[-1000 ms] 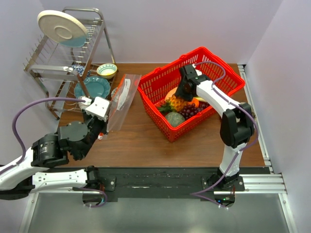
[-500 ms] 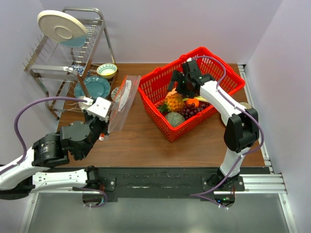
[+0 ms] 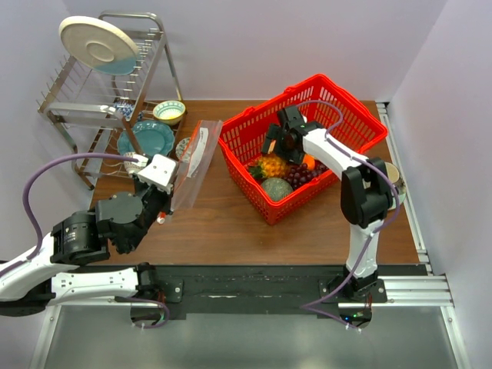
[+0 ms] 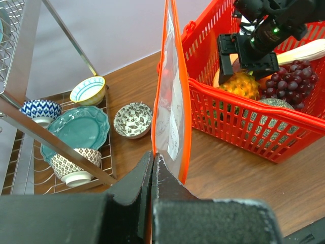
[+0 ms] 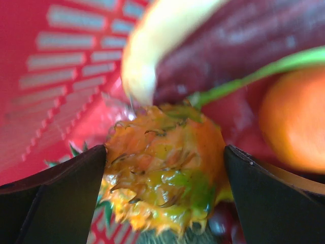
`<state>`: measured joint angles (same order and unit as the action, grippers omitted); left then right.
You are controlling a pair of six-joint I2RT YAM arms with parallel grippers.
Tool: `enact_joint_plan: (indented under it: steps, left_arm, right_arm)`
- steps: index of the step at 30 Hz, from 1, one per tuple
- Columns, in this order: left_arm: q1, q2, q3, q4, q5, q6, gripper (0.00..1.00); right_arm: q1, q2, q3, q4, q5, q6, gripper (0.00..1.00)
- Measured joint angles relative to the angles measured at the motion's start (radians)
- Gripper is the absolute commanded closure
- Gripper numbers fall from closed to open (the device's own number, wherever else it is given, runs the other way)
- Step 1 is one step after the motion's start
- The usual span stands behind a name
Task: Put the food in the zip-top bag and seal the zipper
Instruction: Pick up the fake fruit from the bin.
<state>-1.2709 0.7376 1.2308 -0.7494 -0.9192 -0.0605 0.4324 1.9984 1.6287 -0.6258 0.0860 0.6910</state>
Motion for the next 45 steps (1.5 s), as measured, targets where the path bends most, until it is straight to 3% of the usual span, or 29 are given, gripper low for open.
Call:
enact_joint_plan:
  steps: [5,7,8,11,17,32,45]
  left_arm:
    - [0.000,0.000,0.000,-0.001,0.000,-0.005,1.00]
    - [0.000,0.000,0.000,-0.002,0.000,-0.007,1.00]
    - [0.000,0.000,0.000,-0.002,0.000,-0.007,1.00]
    - [0.000,0.000,0.000,-0.003,0.000,-0.007,1.00]
    - [0.000,0.011,0.000,-0.005,0.000,-0.007,1.00]
    - [0.000,0.028,-0.019,-0.033,0.028,-0.040,1.00]
    - [0.000,0.264,-0.117,-0.170,0.220,-0.130,1.00]
  right_arm:
    - [0.001,0.051,0.034,0.036,0.024,0.006,0.02]
    - [0.002,0.057,0.033,0.049,0.027,0.007,0.12]
    - [0.002,0.058,0.032,0.053,0.027,0.005,0.22]
    - [0.002,0.045,0.007,0.086,0.027,-0.005,0.40]
    - [-0.010,-0.045,-0.088,0.123,0.000,-0.018,0.58]
    - [-0.140,-0.299,-0.091,0.111,-0.132,-0.042,0.62]
    - [-0.187,-0.552,-0.145,0.118,-0.106,-0.068,0.63]
